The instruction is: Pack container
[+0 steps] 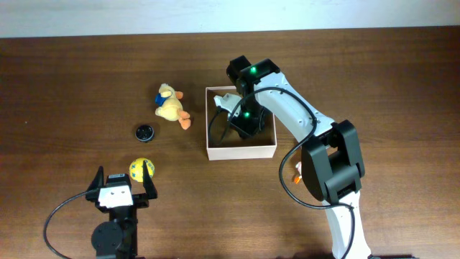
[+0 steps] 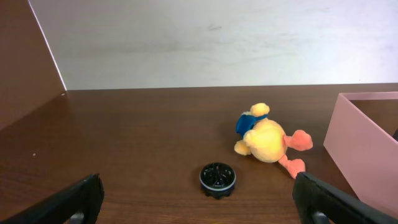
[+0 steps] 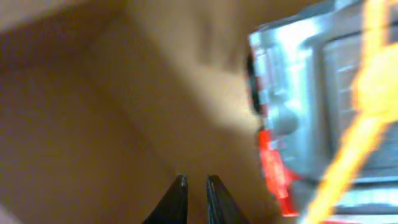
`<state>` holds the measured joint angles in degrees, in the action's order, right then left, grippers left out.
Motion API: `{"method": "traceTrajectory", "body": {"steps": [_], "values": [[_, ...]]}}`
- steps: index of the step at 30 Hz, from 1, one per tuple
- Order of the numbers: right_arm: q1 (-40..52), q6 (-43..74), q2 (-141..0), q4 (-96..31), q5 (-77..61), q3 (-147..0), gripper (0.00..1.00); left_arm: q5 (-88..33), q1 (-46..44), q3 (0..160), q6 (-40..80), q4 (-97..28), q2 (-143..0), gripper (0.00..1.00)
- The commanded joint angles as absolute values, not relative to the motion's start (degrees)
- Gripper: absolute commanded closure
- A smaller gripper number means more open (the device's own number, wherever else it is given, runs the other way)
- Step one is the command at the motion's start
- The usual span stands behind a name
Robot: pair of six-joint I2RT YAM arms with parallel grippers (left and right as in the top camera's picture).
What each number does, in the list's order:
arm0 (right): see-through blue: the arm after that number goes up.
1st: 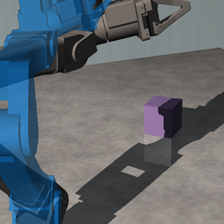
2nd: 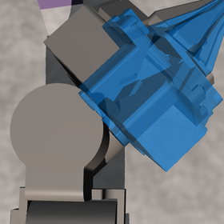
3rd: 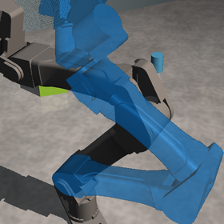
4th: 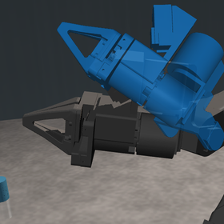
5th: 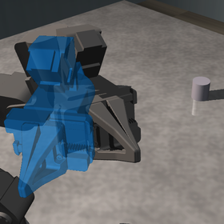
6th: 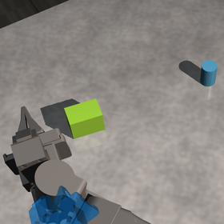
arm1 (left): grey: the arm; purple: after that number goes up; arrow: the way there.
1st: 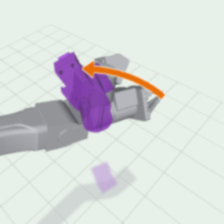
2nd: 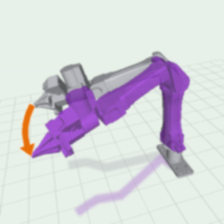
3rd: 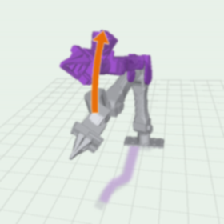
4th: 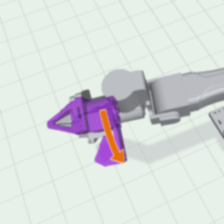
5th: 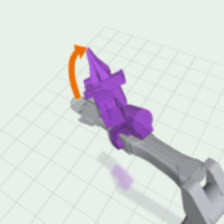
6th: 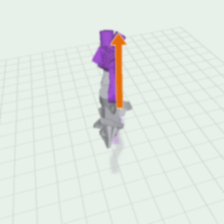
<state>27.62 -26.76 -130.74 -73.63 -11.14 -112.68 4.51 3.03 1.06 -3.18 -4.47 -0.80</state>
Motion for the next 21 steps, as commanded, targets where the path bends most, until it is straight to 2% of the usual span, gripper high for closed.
{"method": "traceTrajectory", "body": {"steps": [1, 9, 21], "values": [[27.27, -27.20, -128.77, -71.85, -6.35, -112.53, 0.87, 4.29, 3.16, 0.56, -2.59, -4.32, -0.36, 0.01], [27.27, -27.20, -128.77, -69.93, 1.19, -112.53, 0.87, 4.29, 3.16, 0.56, -2.59, -4.29, -0.36, 0.01], [27.27, -27.18, -128.75, -66.06, 2.09, -112.53, 0.87, 4.29, 3.16, 0.56, -2.59, -4.32, -0.36, 0.01]]}}
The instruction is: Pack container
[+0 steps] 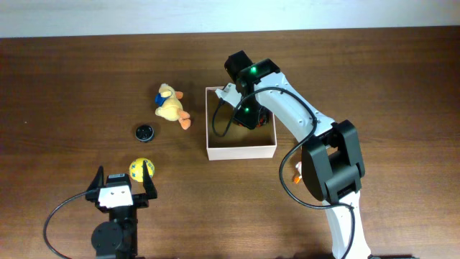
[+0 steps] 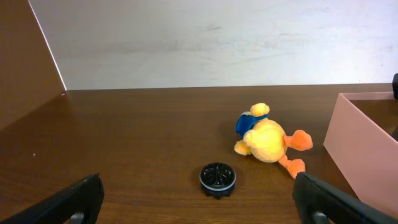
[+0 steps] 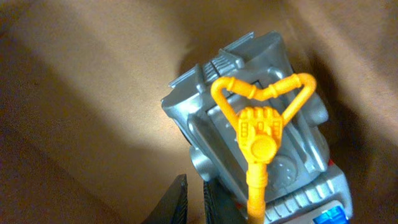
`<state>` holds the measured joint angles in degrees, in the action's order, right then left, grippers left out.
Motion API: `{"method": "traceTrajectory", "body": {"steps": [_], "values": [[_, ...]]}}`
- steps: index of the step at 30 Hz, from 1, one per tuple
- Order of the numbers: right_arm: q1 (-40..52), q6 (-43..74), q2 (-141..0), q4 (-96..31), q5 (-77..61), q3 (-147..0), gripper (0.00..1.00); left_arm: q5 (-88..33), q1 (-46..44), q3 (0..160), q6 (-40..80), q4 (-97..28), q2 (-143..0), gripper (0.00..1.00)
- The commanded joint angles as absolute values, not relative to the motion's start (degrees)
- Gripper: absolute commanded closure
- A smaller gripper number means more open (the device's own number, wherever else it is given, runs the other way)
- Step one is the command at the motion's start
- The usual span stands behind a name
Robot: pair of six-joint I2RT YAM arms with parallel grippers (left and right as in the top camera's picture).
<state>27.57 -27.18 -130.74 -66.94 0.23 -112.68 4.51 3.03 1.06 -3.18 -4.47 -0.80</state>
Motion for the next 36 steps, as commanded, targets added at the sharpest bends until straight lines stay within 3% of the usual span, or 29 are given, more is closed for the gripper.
{"method": "traceTrajectory", "body": {"steps": [1, 14, 17, 19, 27, 34, 36], "values": [[27.27, -27.20, -128.75, -65.69, 2.90, -112.53, 0.87, 4.29, 3.16, 0.56, -2.59, -4.29, -0.36, 0.01], [27.27, -27.18, -128.75, -62.54, 6.31, -112.53, 0.86, 4.29, 3.16, 0.56, -2.59, -4.29, -0.36, 0.01], [27.27, -27.18, -128.75, -62.50, 6.31, -112.53, 0.67, 4.29, 3.16, 0.56, -2.59, -4.29, -0.36, 0.01], [27.38, -26.92, -128.66, -62.61, 6.31, -112.60, 0.64, 4.29, 3.16, 0.56, -2.59, -4.32, -0.36, 0.01], [29.30, -25.32, -126.52, -65.28, 5.82, -117.69, 0.62, 4.29, 3.16, 0.56, -2.59, -4.29, -0.36, 0.01], [29.98, -12.53, -124.79, -71.99, 5.85, -132.38, 0.61, 4.29, 3.16, 0.56, -2.59, -4.32, -0.36, 0.01], [29.56, -9.39, -124.60, -75.42, 5.89, -137.19, 0.56, 4.29, 3.16, 0.56, -2.59, -4.29, -0.36, 0.01]]}}
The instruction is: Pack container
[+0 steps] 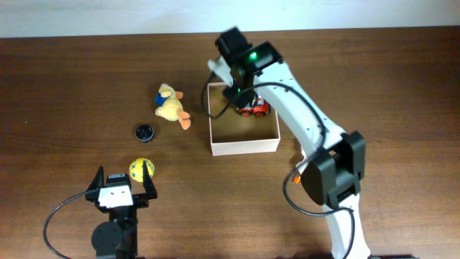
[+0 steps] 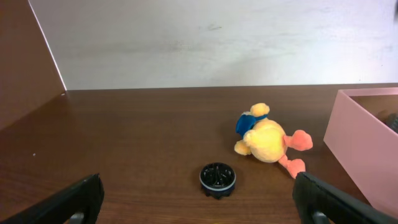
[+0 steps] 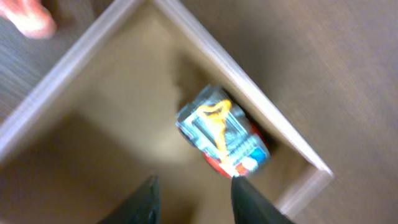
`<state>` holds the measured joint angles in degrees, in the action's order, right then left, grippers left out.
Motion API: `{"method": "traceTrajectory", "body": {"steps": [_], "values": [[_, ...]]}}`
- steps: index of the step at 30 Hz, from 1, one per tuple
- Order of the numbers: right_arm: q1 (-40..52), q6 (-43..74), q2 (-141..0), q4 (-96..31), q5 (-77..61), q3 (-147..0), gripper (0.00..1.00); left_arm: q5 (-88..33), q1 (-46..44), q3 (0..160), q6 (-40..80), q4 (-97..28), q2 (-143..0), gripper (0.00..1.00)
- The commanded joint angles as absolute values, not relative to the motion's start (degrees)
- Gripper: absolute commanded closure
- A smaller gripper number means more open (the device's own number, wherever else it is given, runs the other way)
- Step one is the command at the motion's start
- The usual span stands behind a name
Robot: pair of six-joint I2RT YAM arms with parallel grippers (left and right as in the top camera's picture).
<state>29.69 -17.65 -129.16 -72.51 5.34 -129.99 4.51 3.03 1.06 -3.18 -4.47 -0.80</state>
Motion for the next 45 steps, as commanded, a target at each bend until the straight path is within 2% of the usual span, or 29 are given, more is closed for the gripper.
{"method": "traceTrajectory", "body": {"steps": [1, 5, 6, 9, 19, 25, 26, 30, 33, 39, 45], "values": [[29.21, -7.90, -124.53, -77.32, 6.13, -139.26, 0.53, 4.29, 3.16, 0.56, -2.59, -4.32, -0.36, 0.01], [26.59, -0.97, -124.42, -87.05, 7.42, -146.41, 0.44, 4.29, 3.16, 0.56, -2.59, -4.32, -0.36, 0.01], [25.78, 0.10, -124.42, -89.56, 7.27, -147.72, 0.38, 4.29, 3.16, 0.56, -2.59, -4.29, -0.36, 0.01], [23.33, 0.51, -124.42, -96.62, 7.14, -150.65, 0.28, 4.29, 3.16, 0.56, -2.59, -4.29, -0.36, 0.01], [15.35, 9.30, -121.69, -97.34, 4.51, -150.91, 0.04, 4.29, 3.16, 0.56, -2.61, -4.29, -0.36, 0.01], [11.66, 10.90, -116.42, -97.34, 3.81, -148.22, 0.02, 4.29, 3.16, 0.56, -2.59, -4.29, -0.36, 0.01], [10.48, 11.55, -113.60, -97.34, 3.36, -146.19, 0.00, 4.29, 3.16, 0.56, -2.59, -4.29, -0.36, 0.01], [8.10, 14.48, -106.76, -97.34, 3.25, -138.52, 0.00, 4.29, 3.16, 0.56, -2.59, -4.32, -0.36, 0.01], [5.54, 18.55, -99.83, -97.34, 3.55, -125.73, 0.00, 4.29, 3.16, 0.56, -2.59, -4.32, -0.36, 0.01], [4.05, 22.74, -96.79, -96.33, 5.15, -107.13, 0.01, 4.29, 3.16, 0.56, -2.59, -4.29, -0.36, 0.01], [4.10, 23.53, -96.79, -83.81, 4.99, -88.25, 0.01, 4.29, 3.16, 0.56, -2.59, -4.32, -0.36, 0.01]]}}
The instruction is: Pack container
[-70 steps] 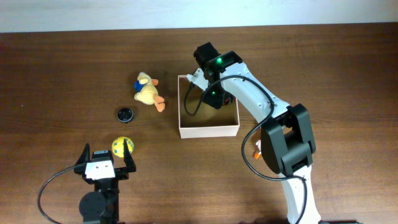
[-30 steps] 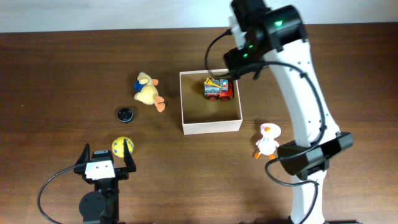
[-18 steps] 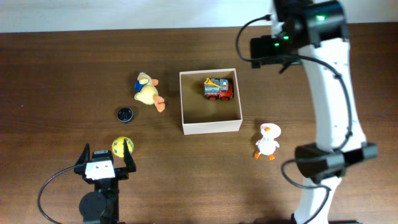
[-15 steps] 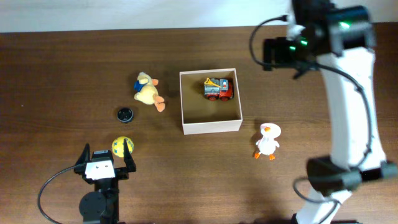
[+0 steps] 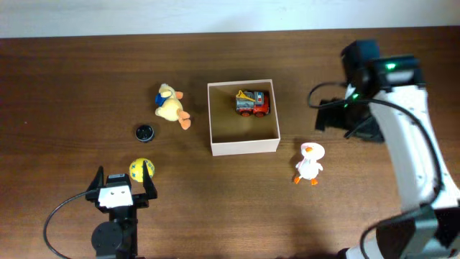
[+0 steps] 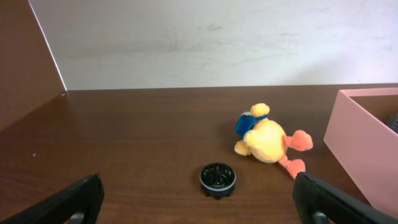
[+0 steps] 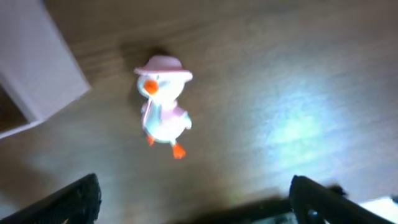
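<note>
An open white box (image 5: 244, 148) stands mid-table with a red and silver toy car (image 5: 251, 103) in its far right corner. My right gripper (image 5: 340, 117) hangs open and empty to the right of the box, up and right of a small white duck (image 5: 309, 162). In the right wrist view the white duck (image 7: 163, 106) lies beyond the gripper (image 7: 196, 202), next to the box corner (image 7: 37, 68). My left gripper (image 5: 121, 188) rests open at the front left, holding nothing. Ahead of the left gripper (image 6: 200, 202) are a black round cap (image 6: 217, 179) and a yellow plush duck (image 6: 267, 138).
A yellow ball (image 5: 141, 169) lies just in front of the left gripper's right finger. The plush duck (image 5: 171, 106) and the black cap (image 5: 144, 132) sit left of the box. The pink-looking box wall (image 6: 360, 149) shows at the right of the left wrist view.
My right gripper was open above the box's far side, over the toy car. Now it is to the right of the box, near the white duck. The left arm has not moved.
My right gripper was low inside the box, fingers close together beside the toy car, and still there at the second moment. Then it stood open above the box, with the car left in the far right corner. Now it is off to the right.
</note>
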`<state>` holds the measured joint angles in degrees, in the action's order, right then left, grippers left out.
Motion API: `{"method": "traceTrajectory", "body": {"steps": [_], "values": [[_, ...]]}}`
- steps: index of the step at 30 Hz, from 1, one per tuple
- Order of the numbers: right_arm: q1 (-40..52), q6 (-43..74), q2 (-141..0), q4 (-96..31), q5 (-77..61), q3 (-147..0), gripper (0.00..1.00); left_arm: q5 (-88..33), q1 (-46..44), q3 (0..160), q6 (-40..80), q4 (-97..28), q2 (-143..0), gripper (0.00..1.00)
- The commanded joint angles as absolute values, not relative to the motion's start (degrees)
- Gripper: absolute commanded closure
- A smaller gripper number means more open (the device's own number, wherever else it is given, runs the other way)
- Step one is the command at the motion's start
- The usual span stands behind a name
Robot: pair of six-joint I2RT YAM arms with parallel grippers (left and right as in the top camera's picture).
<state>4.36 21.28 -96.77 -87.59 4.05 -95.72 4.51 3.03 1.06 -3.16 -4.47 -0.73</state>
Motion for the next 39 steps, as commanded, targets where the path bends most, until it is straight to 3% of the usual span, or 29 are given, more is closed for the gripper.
{"method": "traceTrajectory", "body": {"steps": [1, 13, 23, 29, 39], "values": [[4.10, 24.34, -96.79, -82.15, 4.99, -85.84, 0.01, 4.29, 3.16, 0.56, -2.59, -4.32, -0.36, 0.01], [4.05, 26.02, -96.84, -61.06, 4.75, -64.47, 0.01, 4.29, 3.16, 0.56, -2.59, -4.29, -0.36, 0.01], [4.10, 26.00, -96.86, -53.34, 2.98, -61.04, 0.01, 4.29, 3.16, 0.56, -2.59, -4.32, -0.36, 0.01], [4.10, 26.02, -96.88, -47.35, -3.44, -58.37, 0.09, 4.29, 3.16, 0.56, -2.59, -4.32, -0.36, 0.01], [4.10, 26.00, -96.90, -44.97, -4.51, -55.37, 0.30, 4.29, 3.16, 0.56, -2.59, -4.29, -0.36, 0.01]]}}
